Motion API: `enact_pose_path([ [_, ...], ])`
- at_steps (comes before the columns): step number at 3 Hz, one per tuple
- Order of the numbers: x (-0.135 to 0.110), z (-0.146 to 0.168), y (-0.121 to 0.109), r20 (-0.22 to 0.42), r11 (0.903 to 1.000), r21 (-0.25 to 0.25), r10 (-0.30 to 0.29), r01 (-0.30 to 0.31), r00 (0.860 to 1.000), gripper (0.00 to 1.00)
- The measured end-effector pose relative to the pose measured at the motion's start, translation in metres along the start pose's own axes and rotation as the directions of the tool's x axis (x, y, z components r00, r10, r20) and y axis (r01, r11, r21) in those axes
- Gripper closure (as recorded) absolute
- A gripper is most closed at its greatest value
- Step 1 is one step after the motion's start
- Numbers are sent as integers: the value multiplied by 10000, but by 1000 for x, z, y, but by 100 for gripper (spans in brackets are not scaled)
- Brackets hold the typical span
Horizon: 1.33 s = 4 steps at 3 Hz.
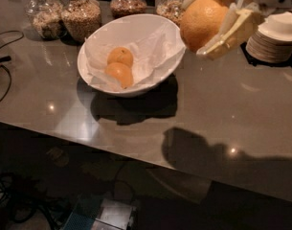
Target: Pick orange from white bowl
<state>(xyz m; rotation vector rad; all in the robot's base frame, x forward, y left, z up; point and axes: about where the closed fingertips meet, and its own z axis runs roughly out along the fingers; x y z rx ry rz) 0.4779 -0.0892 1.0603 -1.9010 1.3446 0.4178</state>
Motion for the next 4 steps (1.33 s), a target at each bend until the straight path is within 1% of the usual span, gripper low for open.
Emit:
enact_pose_path([
  [1, -21, 1, 41, 1778, 9990, 210, -413, 382, 9832, 100],
  [2, -27, -8, 85, 3232, 9985, 531, -59, -119, 9463, 100],
  [3, -27, -35, 122, 3731, 9915, 995, 410, -839, 9269, 100],
  [4, -28, -40, 124, 3696, 9890, 1150, 445, -932, 9281, 100],
])
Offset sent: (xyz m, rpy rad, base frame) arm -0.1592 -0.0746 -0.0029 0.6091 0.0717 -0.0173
